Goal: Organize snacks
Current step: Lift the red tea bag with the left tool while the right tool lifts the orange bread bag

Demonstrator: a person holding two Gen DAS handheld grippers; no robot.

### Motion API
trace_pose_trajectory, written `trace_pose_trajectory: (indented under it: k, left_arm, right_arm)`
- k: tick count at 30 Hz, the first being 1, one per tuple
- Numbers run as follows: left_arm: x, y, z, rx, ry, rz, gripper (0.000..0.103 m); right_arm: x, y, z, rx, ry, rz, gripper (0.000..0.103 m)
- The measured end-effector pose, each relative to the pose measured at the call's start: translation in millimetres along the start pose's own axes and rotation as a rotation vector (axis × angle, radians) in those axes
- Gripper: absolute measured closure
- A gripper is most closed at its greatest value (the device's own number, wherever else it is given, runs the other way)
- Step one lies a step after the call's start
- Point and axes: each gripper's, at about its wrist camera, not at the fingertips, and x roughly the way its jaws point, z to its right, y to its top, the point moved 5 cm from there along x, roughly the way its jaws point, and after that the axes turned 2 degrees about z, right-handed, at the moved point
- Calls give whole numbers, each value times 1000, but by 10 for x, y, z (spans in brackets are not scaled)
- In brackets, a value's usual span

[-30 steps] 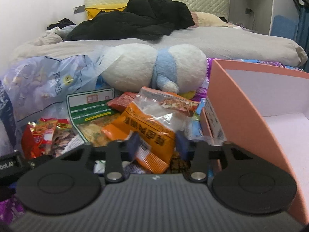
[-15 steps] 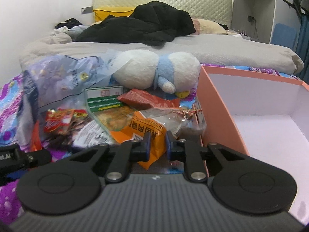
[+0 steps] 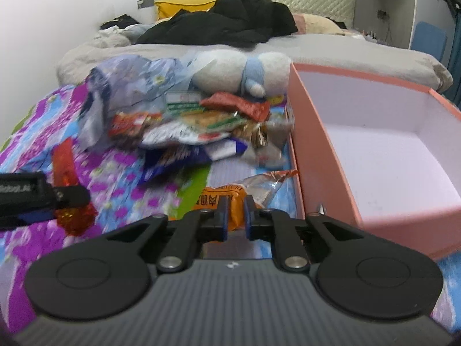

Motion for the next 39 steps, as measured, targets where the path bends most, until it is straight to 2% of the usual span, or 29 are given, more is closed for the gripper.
trace_pose_trajectory:
  k: [4,10,13,14,15,16,17,18,19,24,28,32,34,38,39]
  left_arm:
    - [-89,-165,45,30,-24,-68,45]
    - [-78,-351,180,104,-46,-128,45]
    - [-43,-392,224,104,-77,-148,42]
    - [-34,-401,240,105,-78,-156,36]
    - [-34,-401,250,101,-84,-158,26]
    - [-38,-397,257,94,-94,-157,22]
    - [-45,-391,259,87,-103,-155,16]
    - [-48,-383,255,82,-103,-152,16]
    - [-46,-369,245,76,-98,-150,16]
    - [-2,-346,154,44,-87,-143,16]
    - [58,-339,126,35,-74,-120,16]
    - [142,-343,162,40,-76,-107,16]
    - [193,-363,198,54,-82,-102,16]
    - [325,-396,252,82,-51,-92,16]
    - [366,-401,253,76,-48,-96,16]
  right_arm:
    - [-223,-209,36,14,27,-36,89]
    - [-401,-457,165,37,30,-85,87]
    - [-396,-538,244,66,28,-105,84]
    - [-399,-553,268,77,22,-107,83]
    - [-391,-559,296,94,19,-110,77]
    - [-378,-565,322,114,22,-112,55]
    - [-369,-575,341,131,22,-110,41]
    - [-364,-581,353,142,14,-101,20]
    - [-358,-588,351,145,2,-88,17]
    - [-246,-612,269,153,29,-75,17]
    - [-137,-641,188,88,-19,-59,17]
    - [-74,-671,142,33,-26,-32,18]
    - [-60,-680,123,8,-19,-32,23]
    - [-122,-664,121,-1,-20,-14,27]
    - [-140,-657,119,-6,-18,-10,31]
